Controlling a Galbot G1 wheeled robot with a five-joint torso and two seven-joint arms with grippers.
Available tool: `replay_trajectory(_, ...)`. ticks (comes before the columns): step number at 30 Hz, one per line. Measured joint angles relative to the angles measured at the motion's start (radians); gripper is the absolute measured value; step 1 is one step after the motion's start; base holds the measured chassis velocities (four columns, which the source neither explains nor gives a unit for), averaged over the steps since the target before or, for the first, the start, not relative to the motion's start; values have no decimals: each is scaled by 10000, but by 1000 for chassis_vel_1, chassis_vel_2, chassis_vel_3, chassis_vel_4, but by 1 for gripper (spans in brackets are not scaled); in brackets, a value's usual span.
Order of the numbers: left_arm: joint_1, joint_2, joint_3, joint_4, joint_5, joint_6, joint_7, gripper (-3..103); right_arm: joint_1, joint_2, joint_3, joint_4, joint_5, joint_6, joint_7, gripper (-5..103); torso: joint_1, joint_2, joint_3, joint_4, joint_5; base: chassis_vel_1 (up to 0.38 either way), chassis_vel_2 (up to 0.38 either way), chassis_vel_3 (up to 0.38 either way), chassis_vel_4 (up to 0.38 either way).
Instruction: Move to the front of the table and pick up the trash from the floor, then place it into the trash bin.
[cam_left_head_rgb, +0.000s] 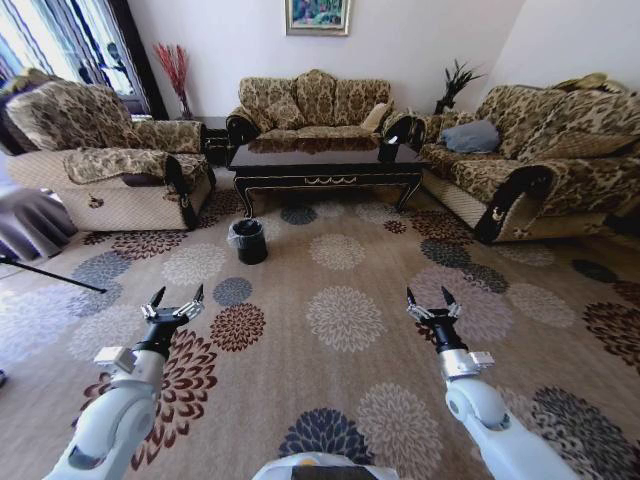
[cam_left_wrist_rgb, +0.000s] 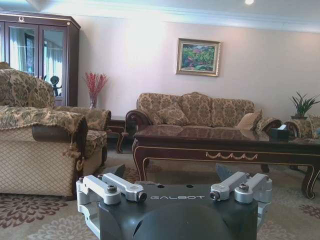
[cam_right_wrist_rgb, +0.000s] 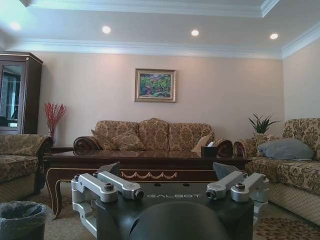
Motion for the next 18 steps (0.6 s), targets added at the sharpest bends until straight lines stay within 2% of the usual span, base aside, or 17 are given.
replay_trajectory(18,124,-69,-58,-130,46,-10,29,100,-38,50,18,15,-73,32,-38,100,273,697,425,0,0,0,0,0,0)
